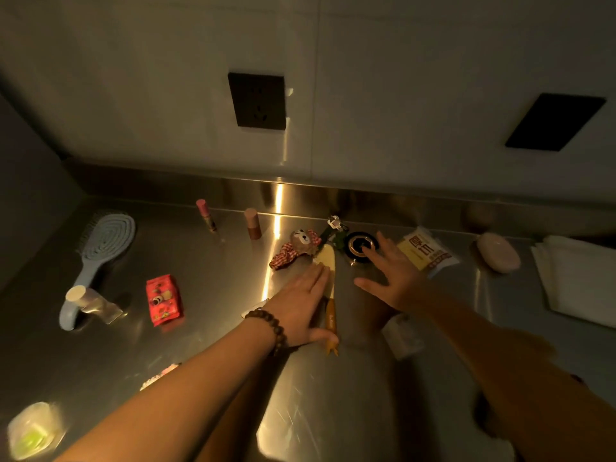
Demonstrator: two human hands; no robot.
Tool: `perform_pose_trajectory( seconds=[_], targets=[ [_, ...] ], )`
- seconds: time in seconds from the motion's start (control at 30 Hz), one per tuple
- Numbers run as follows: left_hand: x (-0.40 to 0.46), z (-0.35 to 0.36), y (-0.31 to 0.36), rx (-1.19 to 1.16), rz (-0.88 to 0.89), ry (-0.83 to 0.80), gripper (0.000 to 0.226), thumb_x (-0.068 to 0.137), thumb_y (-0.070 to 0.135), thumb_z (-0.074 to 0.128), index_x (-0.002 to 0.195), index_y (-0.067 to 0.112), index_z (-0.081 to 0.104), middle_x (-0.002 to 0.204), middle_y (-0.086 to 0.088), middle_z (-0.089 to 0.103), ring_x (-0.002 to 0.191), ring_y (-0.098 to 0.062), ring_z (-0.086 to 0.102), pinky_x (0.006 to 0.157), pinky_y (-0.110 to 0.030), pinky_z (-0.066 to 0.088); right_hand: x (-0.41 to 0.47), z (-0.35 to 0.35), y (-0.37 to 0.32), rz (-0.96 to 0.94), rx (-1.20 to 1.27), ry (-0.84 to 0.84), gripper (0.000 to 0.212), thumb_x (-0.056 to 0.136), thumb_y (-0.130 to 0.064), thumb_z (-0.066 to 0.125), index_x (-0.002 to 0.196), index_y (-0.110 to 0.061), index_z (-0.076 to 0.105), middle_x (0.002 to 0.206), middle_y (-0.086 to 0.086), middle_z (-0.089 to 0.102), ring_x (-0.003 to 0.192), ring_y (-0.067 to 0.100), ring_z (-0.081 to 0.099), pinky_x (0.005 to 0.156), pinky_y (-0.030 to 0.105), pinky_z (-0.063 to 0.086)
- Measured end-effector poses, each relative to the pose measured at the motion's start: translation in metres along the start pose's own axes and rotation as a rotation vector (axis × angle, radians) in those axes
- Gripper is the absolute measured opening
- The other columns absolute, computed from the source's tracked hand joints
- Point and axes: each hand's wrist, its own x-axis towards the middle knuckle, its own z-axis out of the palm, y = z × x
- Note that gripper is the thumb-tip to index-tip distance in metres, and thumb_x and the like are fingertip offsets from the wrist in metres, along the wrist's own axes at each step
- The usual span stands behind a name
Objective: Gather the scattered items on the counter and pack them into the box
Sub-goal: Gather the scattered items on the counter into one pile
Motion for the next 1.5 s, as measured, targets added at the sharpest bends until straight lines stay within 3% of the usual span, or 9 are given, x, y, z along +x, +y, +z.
perform_pose_trajectory(
  seconds=[0.23,0.3,0.4,0.57,0.73,0.93,1.1,1.27,1.5],
  targets=[
    [-0.004,0.018,0.008,0.067,-0.022,-0.187,0.138,0.054,0.088,0.052,0.146,0.011,-0.016,0.155,-0.013,-0.018,0.143,-0.023,-0.012,0.112,-0.034,-0.008,-0.080,0.005,-0.011,-0.096,-0.104,0.079,0.092,0.074,-0.081,0.040,0.144,-0.023,0.032,0.158,0.001,0.012,0.142,0.015,0.011,0.113,0.042,0.017],
    [-0.002,0.021,0.010,0.085,-0.039,-0.184,0.138,0.053,0.089,0.051,0.146,0.012,-0.016,0.154,-0.013,-0.019,0.143,-0.024,-0.013,0.112,-0.035,-0.008,-0.100,0.008,-0.011,-0.004,-0.072,-0.029,0.084,0.080,-0.068,0.050,0.147,-0.027,0.022,0.156,0.001,0.020,0.141,0.017,0.023,0.113,0.040,0.027],
    [-0.001,0.023,0.015,0.106,-0.060,-0.170,0.140,0.052,0.091,0.049,0.146,0.010,-0.016,0.154,-0.013,-0.019,0.142,-0.025,-0.014,0.110,-0.035,-0.010,-0.116,0.017,-0.017,0.102,-0.022,0.030,0.064,0.093,-0.038,0.053,0.147,-0.022,0.024,0.143,0.004,0.040,0.127,0.014,0.042,0.107,0.025,0.033],
    [0.005,0.021,0.022,0.090,-0.102,-0.162,0.138,0.053,0.091,0.047,0.146,0.010,-0.016,0.155,-0.011,-0.019,0.143,-0.023,-0.014,0.110,-0.035,-0.011,-0.107,0.017,-0.029,0.217,0.170,0.158,0.048,0.092,-0.009,0.051,0.138,-0.015,0.040,0.127,0.012,0.054,0.115,0.024,0.053,0.096,0.033,0.046],
    [0.022,0.015,0.024,0.067,-0.188,-0.146,0.135,0.056,0.090,0.045,0.146,0.010,-0.016,0.155,-0.011,-0.018,0.143,-0.023,-0.012,0.114,-0.035,-0.006,-0.063,-0.008,-0.016,0.159,0.249,0.373,0.035,0.086,-0.013,0.061,0.119,-0.018,0.051,0.104,0.005,0.061,0.089,0.012,0.058,0.064,0.007,0.038],
    [0.051,0.010,0.020,0.061,-0.285,-0.096,0.134,0.056,0.091,0.041,0.146,0.007,-0.013,0.156,-0.012,-0.014,0.144,-0.024,-0.010,0.117,-0.039,-0.002,0.019,-0.037,0.005,0.167,0.197,0.442,0.040,0.083,-0.011,0.056,0.122,-0.020,0.052,0.117,0.009,0.055,0.102,0.026,0.055,0.084,0.033,0.042],
    [0.067,0.017,0.018,0.082,-0.330,-0.021,0.134,0.056,0.092,0.038,0.146,0.005,-0.010,0.156,-0.014,-0.010,0.144,-0.026,-0.007,0.115,-0.038,-0.003,0.062,-0.030,0.012,0.161,0.261,0.420,0.037,0.089,-0.011,0.054,0.124,-0.024,0.055,0.121,0.004,0.054,0.098,0.016,0.052,0.081,0.036,0.049],
    [0.070,0.025,0.015,0.084,-0.341,0.014,0.134,0.054,0.093,0.035,0.147,0.007,-0.011,0.156,-0.013,-0.011,0.144,-0.025,-0.009,0.114,-0.038,-0.007,0.088,-0.015,0.014,0.171,0.294,0.401,0.027,0.087,-0.012,0.056,0.098,-0.035,0.050,0.095,-0.011,0.055,0.083,0.008,0.053,0.067,0.022,0.038],
    [0.069,0.019,0.011,0.091,-0.322,0.010,0.133,0.051,0.095,0.037,0.148,0.012,-0.003,0.157,-0.010,-0.001,0.144,-0.027,0.000,0.114,-0.044,-0.004,0.084,-0.011,0.020,0.128,0.270,0.379,0.045,0.086,-0.020,0.063,0.128,-0.023,0.049,0.128,0.005,0.047,0.111,0.020,0.052,0.091,0.026,0.037]
  ],
)
